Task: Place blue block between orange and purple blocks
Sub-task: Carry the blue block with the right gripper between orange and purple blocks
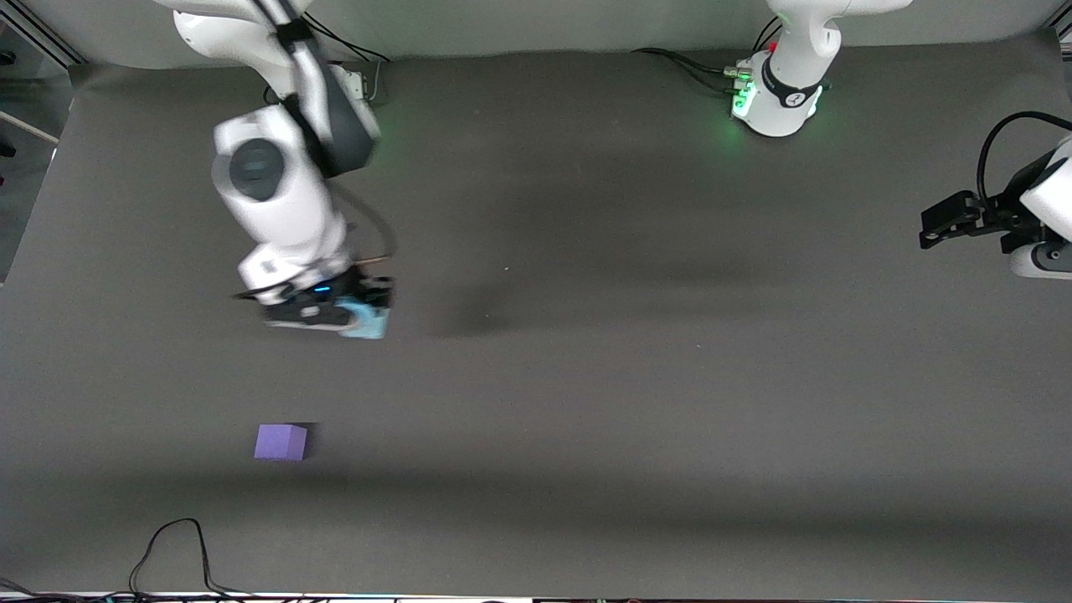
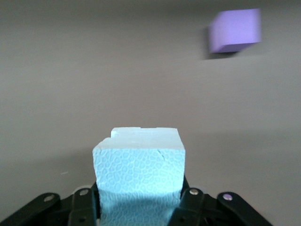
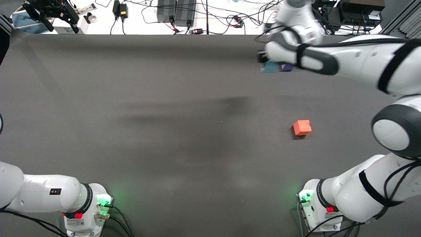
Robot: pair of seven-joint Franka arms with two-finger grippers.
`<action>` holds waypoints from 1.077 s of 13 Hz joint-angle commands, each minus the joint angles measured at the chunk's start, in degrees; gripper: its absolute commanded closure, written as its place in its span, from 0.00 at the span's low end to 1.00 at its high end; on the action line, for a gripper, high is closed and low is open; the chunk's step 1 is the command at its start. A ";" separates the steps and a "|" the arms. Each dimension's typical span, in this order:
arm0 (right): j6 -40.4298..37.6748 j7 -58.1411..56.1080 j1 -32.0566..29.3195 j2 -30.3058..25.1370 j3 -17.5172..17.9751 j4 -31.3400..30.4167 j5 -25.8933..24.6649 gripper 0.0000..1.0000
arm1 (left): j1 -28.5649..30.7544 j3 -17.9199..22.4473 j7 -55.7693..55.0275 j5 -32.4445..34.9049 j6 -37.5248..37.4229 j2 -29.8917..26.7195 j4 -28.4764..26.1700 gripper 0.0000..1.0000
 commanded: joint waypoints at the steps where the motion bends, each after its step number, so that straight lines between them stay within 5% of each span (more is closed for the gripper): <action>1: 9.06 -6.30 0.92 -1.48 -4.92 -10.57 1.08 0.93 | -0.99 0.63 0.59 -0.01 1.11 -1.53 -1.50 0.00; 6: 22.34 -19.83 -0.05 6.49 -10.47 -16.48 7.65 0.92 | -2.22 1.24 0.59 -0.01 1.11 -1.44 -1.50 0.00; 10: 28.78 -28.02 -0.84 13.71 -10.83 -16.84 16.71 0.88 | -1.78 1.24 0.59 -0.01 0.76 -1.53 -1.59 0.00; 12: 31.68 -29.35 -0.84 16.53 -10.83 -16.84 17.43 0.88 | -1.78 1.15 0.59 -0.01 0.85 -1.53 -1.50 0.00; 13: 32.22 -29.96 -0.84 17.06 -10.83 -16.84 17.43 0.84 | -1.78 1.15 0.59 -0.01 0.85 -1.53 -1.50 0.00; 14: 32.13 -30.06 -0.75 17.06 -10.83 -16.84 17.43 0.59 | -1.87 1.15 0.59 -0.10 1.02 -1.44 -1.50 0.00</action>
